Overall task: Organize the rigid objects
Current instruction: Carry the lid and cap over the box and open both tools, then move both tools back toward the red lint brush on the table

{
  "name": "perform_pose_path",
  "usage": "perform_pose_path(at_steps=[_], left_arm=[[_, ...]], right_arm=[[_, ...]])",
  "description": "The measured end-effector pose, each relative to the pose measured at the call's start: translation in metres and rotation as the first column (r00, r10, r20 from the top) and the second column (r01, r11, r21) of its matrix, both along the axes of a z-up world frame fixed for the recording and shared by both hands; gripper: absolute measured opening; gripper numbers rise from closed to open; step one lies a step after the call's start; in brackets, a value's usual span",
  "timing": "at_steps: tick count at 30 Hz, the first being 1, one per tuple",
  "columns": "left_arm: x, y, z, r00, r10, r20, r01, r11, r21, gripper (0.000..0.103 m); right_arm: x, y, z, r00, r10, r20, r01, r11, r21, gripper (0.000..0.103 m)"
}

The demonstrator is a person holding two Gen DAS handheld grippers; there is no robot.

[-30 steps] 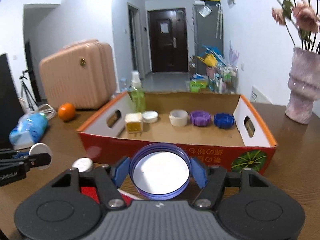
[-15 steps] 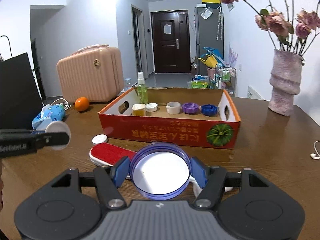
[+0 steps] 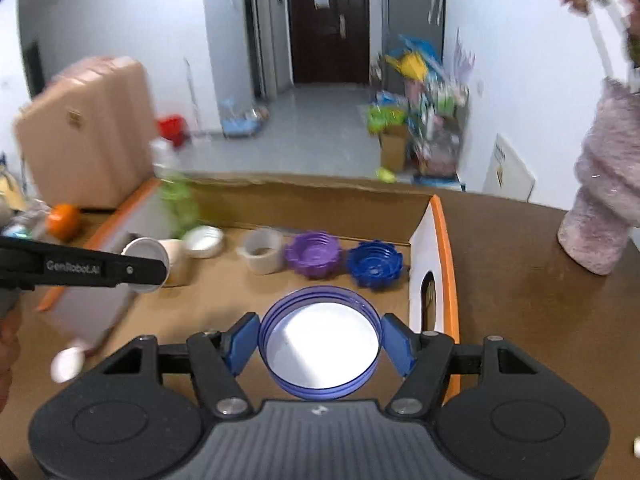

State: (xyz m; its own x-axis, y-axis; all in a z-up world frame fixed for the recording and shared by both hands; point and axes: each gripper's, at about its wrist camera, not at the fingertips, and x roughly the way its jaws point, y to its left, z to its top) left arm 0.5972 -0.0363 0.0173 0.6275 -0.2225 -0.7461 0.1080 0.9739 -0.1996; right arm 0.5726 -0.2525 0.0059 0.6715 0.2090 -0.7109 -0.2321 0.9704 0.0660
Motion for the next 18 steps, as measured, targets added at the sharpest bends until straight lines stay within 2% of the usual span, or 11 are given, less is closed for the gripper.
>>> perform_pose_path(at_steps=[2,4,6,8,11,14,18], left_arm=[[0.029,-0.008,-0.012,1.0,-0.002,-0.025,0.003,0.999,0.036,0.015],[0.046,-0.013,-0.022,0.999,-0.018,-0.043,0.021,0.997,0.068,0.015],[0.057,-0.016,-0.03,0.997,-0.022,-0.069,0.028,0.996,0.079,0.018],[0.059,-0.016,-0.032,0.998,-0.028,-0.057,0.033,0.995,0.092,0.024],[0.055,-0.009,-0.026,0.999,-0.041,-0.026,0.043,0.997,0.063,0.036],[0.04,-0.004,-0.011,0.998,-0.051,0.034,0.05,0.998,0.049,0.039],[0.004,0.009,0.014,0.993,-0.071,0.093,0.068,0.997,0.035,0.039]], right_arm=[[0.029,0.002,-0.011,0.999,-0.013,-0.03,0.013,1.0,-0.015,0.066],[0.048,0.009,-0.022,0.999,-0.007,-0.05,0.004,0.997,-0.072,0.066],[0.06,0.018,-0.032,0.998,0.001,-0.059,-0.009,0.991,-0.131,0.066],[0.063,0.023,-0.035,0.999,0.008,-0.046,-0.015,0.987,-0.159,0.066],[0.058,0.024,-0.031,0.999,0.029,-0.024,-0.032,0.989,-0.146,0.066],[0.048,0.016,-0.016,0.999,0.032,0.014,-0.031,0.992,-0.119,0.07],[0.024,0.002,0.014,0.998,0.03,0.061,-0.025,0.996,-0.084,0.071]])
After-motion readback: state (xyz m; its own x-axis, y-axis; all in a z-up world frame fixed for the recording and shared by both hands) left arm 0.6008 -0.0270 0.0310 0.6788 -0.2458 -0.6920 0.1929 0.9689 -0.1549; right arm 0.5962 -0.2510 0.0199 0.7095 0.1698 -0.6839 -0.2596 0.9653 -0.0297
